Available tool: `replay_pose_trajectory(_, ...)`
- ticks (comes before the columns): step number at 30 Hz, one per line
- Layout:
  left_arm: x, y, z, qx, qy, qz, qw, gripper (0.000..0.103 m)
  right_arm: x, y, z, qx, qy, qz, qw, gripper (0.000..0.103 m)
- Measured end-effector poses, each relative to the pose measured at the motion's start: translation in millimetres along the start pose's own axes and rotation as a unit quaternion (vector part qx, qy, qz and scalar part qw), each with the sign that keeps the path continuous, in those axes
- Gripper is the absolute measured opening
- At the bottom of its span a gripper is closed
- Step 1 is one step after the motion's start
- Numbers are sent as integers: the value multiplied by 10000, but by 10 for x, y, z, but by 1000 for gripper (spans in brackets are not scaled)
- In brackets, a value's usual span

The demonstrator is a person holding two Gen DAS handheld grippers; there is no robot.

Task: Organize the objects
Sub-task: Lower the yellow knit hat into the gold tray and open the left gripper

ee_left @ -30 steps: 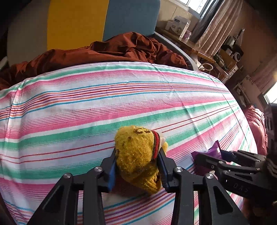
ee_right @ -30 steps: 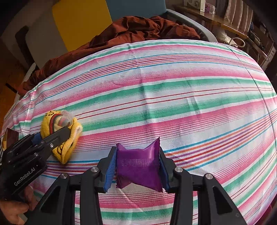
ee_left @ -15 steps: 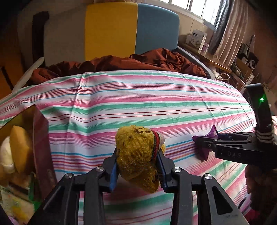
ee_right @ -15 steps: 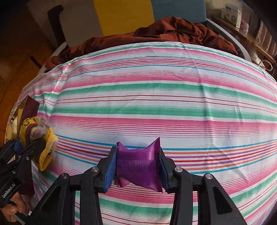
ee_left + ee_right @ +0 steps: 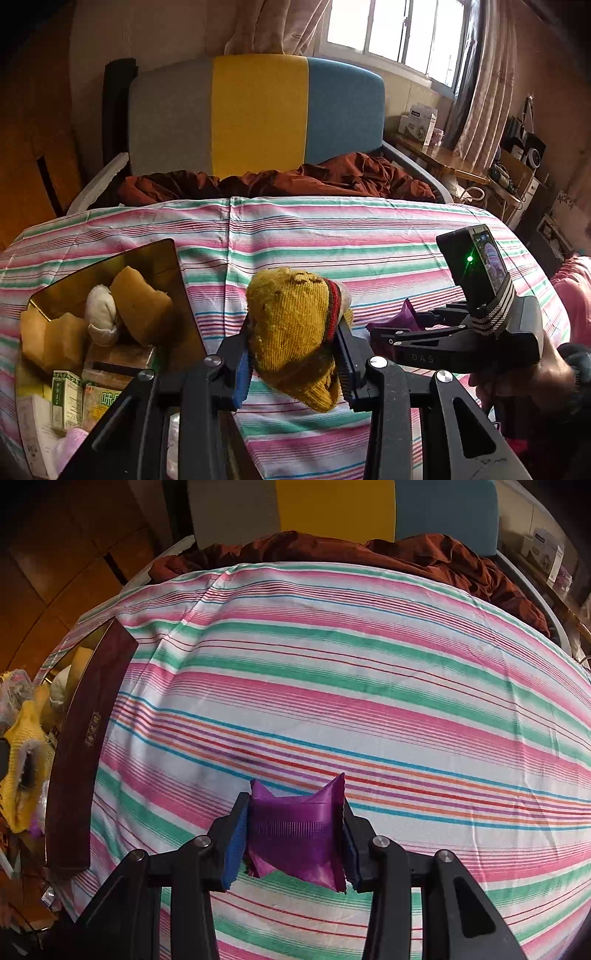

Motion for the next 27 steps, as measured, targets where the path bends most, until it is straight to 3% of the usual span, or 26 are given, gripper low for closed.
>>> replay_pose_trajectory(11, -250, 216, 555, -299, -85, 6, 9995, 39, 26, 153, 405, 1, -11, -24, 10000, 43)
replay_pose_trajectory(21, -389, 226, 1722, -1183, -278, 118, 9925, 39, 39, 249, 564, 34, 141, -101, 9998, 43)
replay_pose_trajectory(27, -154, 232, 2305, -1588, -429, 524, 9850, 42, 21, 260, 583, 137, 151, -158, 9997, 43)
Point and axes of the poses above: each gripper's, at about its wrist camera, not at the fingertips, and x roughly the way its jaws point, z to its left, y to its underside, the point moved 8 cm from there along x, roughly the way its jaws point, and after that the axes turned 12 degrees about z, right-handed, at the moved point
